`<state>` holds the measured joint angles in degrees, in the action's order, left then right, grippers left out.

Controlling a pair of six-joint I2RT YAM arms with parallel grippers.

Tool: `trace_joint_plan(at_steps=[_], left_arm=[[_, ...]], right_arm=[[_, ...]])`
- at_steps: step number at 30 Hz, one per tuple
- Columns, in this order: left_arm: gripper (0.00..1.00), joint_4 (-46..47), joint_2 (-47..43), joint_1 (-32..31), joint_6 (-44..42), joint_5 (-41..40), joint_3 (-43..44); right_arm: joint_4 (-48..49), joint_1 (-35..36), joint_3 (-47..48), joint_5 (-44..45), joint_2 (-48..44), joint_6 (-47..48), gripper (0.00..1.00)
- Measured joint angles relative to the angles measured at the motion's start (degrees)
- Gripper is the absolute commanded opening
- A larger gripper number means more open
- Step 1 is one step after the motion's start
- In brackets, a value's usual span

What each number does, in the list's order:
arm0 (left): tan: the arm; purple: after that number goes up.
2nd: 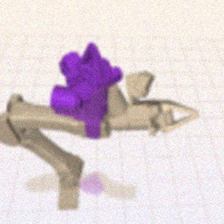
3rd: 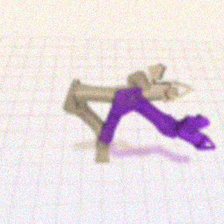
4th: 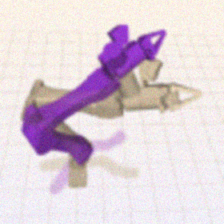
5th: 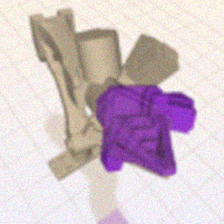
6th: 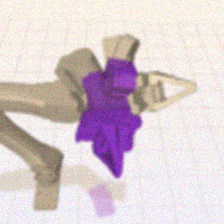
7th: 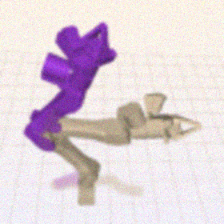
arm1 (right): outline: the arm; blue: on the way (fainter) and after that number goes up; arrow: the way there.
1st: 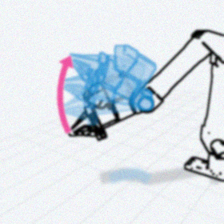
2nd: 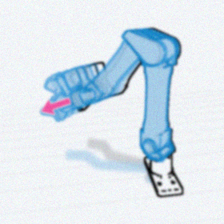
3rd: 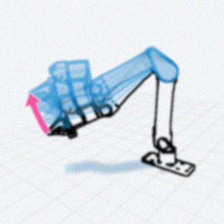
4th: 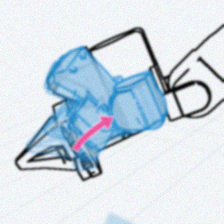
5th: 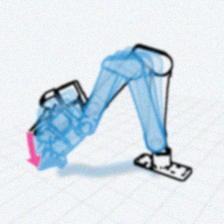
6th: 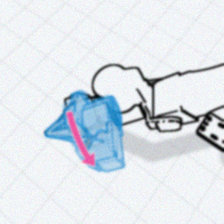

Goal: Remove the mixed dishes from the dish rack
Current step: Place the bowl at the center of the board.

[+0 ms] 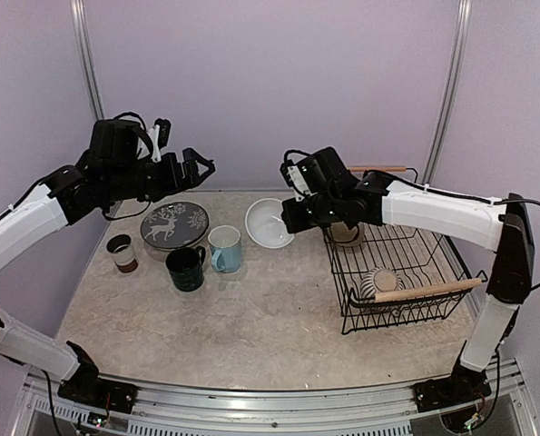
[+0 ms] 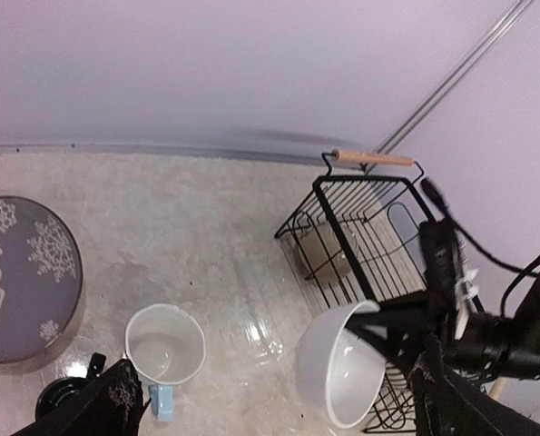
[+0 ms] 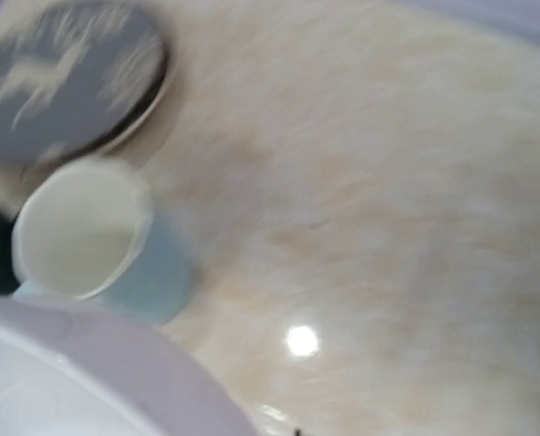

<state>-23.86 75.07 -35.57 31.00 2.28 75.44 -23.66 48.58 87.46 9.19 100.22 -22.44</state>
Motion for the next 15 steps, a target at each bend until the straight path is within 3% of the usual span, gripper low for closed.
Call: trace_joint_plan(at_steps=[8,15], left_arm=[[0.99,5.4,-6.9,0.3,-2.0,-10.0,-1.9],[0.99,5.5,-6.8,0.7,-2.6,-11.4,-2.8]], right_arm=[[-6.8,8.8,13.6,-3.0,17.2,2.3,0.00],[-8.0,11.8,14.8,-9.5,24.3,1.3,0.00]])
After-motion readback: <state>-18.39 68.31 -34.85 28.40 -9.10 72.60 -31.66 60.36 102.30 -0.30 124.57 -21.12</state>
